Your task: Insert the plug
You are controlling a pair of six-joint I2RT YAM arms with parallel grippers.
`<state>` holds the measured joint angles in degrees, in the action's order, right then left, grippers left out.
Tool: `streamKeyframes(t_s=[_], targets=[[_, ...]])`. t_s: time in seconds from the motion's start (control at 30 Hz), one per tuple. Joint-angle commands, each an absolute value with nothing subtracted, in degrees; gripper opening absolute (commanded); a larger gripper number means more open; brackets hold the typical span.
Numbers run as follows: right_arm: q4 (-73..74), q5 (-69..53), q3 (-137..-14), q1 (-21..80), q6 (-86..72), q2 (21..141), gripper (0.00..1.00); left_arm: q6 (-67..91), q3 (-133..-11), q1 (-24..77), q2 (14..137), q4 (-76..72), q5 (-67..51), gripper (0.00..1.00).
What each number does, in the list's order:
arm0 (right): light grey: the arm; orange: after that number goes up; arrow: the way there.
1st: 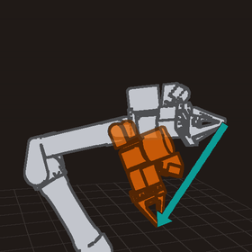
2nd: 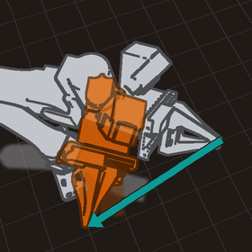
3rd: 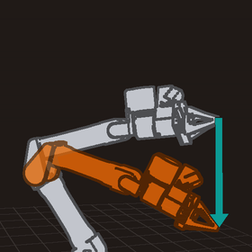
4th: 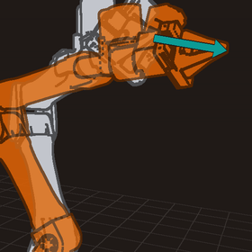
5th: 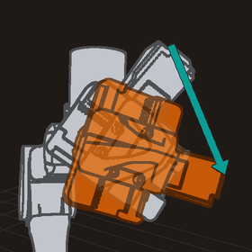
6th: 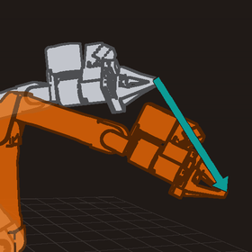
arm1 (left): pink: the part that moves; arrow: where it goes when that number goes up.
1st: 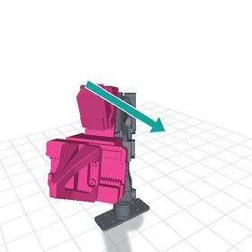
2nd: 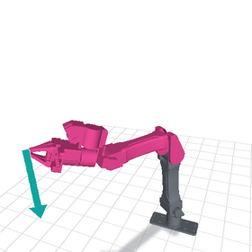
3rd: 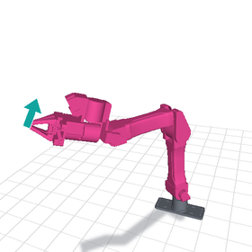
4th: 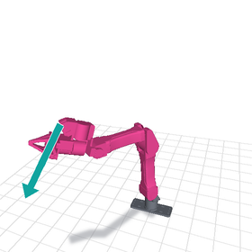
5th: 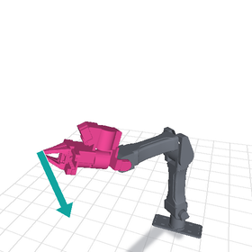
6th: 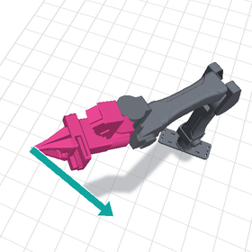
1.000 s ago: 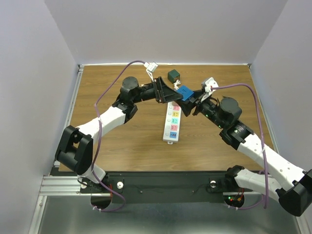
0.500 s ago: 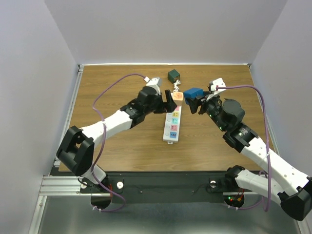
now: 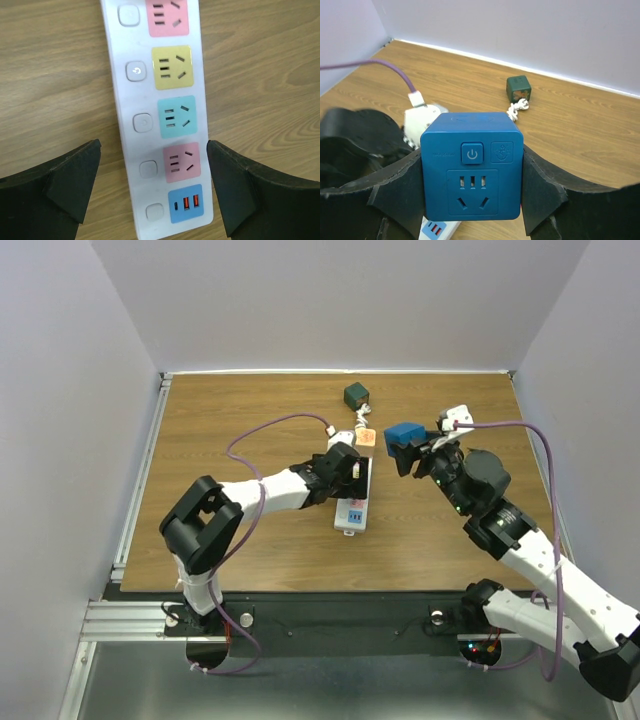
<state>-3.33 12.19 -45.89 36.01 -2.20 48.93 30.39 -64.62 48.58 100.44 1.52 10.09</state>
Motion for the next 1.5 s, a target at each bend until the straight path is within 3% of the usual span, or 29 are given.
streamKeyframes(t_s=[0.0,0.7,0.77,0.83,0.87,1.03,1.07,1.47], targets=[[-6.42,13.80,-45.00,35.86,-2.37,46.58,0.00,29.01,-69.17,50.09,102.82,2.90,11.51,0.99],[-6.33,13.62,-45.09,35.68,-2.02,47.28,0.00,21.28,-75.76,52.64,111.44,7.47,14.68,0.98],[-6.33,13.71,-45.09,35.77,-1.93,47.37,0.00,20.13,-75.59,52.73,111.71,7.03,13.80,0.91],[-6.24,13.80,-45.17,35.68,-2.11,47.46,0.00,18.81,-75.32,52.82,112.23,6.86,13.01,0.77],[-6.24,13.80,-45.18,35.68,-2.02,47.37,0.01,17.94,-75.24,53.00,112.32,6.86,12.83,0.60],[-5.28,13.89,-45.35,35.77,-1.84,47.29,0.00,15.56,-73.13,53.52,111.71,6.51,12.13,0.17],[-4.93,13.71,-45.44,35.68,-1.67,47.55,0.01,15.21,-72.69,53.61,111.62,6.42,11.95,0.00],[-0.44,13.71,-47.55,35.68,-2.02,50.45,0.01,8.35,-63.37,56.95,106.09,3.96,7.03,0.00]])
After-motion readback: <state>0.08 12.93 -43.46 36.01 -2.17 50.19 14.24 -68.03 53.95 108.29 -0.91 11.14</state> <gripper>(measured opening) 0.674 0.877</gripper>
